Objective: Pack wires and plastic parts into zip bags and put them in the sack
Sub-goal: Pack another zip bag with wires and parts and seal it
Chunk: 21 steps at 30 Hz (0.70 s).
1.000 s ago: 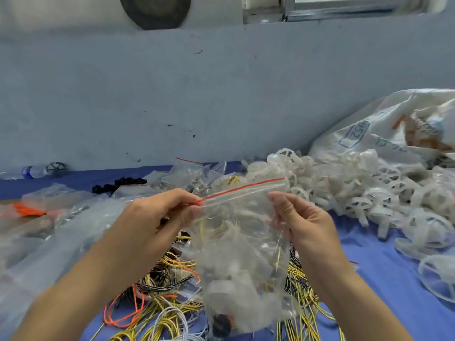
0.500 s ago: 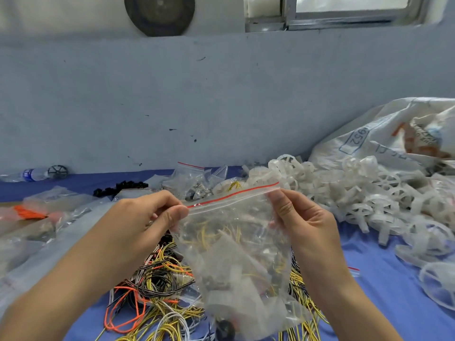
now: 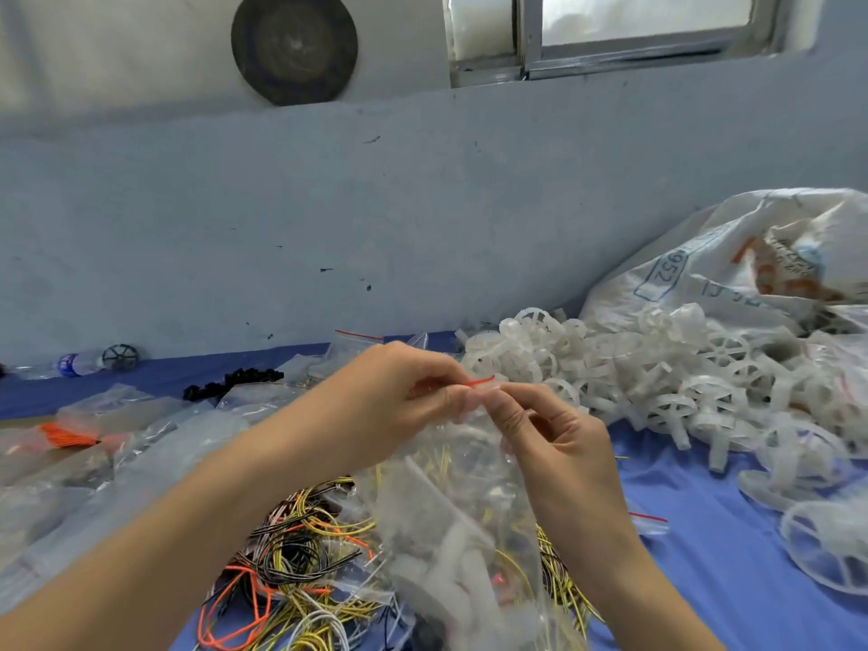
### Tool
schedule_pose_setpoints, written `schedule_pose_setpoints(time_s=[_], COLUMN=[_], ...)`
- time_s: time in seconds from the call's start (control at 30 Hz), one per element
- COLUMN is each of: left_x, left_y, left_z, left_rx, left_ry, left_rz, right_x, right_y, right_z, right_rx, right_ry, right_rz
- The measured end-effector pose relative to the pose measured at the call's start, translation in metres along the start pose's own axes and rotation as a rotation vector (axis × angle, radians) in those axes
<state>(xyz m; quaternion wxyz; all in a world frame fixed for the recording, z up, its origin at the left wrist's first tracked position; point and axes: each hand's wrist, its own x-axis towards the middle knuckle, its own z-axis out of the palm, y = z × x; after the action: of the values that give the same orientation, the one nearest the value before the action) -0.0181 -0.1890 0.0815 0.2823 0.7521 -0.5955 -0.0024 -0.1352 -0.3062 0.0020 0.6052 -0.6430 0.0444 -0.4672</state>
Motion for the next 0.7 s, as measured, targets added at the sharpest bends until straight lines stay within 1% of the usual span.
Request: schedule_pose_setpoints(time_s=[0.1,0.3,0.47,0.57,0.63,0.7], left_x=[0.004,0.004,0.0,-0.006,-0.008,-0.009], left_y=[0.0,0.008,0.007,0.003,0.003,0.003], left_z=[-0.002,0.008,0.01,0.006,0.008,0.011], left_rx=[0.029,0.134,0.103,0.099,0.114,0.15], left_ry=[-0.013,0.026,0.063,0.042,0.046,0.077], left_rz=[-0.023,-0.057,-0.091,-0.108,-0.099,-0.077], right_x=[0.001,-0.001,0.002,0.003,0.004,0.004], right_y=[0.0,0.0,0.002,0.005,0.006,0.007], right_z=[-0.005,-0.008,-0.009,-0.011,-0.011,-0.01], right_rx=[-0.017,0.088,0.122,0.108,0.099,0.117], right_ry=[0.027,-0.023,0.071,0.095,0.062,-0.03], right_rz=[0.013,0.109,0.15,0.155,0.173,0.204])
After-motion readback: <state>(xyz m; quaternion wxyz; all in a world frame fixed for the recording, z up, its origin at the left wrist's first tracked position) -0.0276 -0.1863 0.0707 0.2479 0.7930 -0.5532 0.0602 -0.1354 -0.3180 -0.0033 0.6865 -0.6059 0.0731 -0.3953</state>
